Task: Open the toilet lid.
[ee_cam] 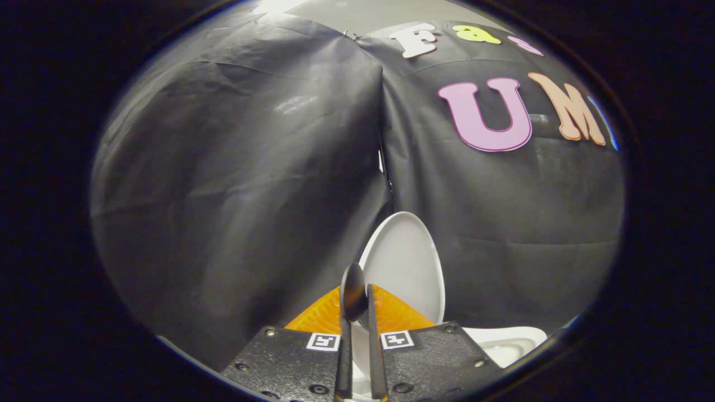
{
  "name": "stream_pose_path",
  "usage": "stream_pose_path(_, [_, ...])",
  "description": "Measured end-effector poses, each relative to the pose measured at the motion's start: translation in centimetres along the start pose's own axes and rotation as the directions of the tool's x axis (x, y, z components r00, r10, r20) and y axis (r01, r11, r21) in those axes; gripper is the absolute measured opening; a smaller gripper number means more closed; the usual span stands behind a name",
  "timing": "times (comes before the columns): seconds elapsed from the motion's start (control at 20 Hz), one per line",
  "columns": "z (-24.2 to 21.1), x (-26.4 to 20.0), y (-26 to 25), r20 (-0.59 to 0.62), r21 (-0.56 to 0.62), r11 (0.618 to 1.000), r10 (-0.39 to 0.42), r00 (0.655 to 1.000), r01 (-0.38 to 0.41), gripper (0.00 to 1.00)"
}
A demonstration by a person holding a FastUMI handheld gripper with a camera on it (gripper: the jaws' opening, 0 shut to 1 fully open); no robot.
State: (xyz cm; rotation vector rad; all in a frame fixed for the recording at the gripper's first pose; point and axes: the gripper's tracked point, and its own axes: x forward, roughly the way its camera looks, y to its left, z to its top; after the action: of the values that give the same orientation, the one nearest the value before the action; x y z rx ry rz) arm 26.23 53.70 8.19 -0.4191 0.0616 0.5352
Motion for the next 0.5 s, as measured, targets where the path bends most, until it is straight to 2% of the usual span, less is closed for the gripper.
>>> stream_pose_path(0.15, [0.2,-0.3,-0.4,-0.004,-0.023,1.0,-0.013,1.0,0.013,0.13])
stream_pose_path(0.3, [0.3,-1.4,-1.7,-0.001,-0.09,0.994,-0.067,0.998,0.067,0.13])
stream_pose_path(0.5, [0.5,-1.9,-2.7,-0.004,-0.099,0.992,-0.075,0.997,0.075,0.14])
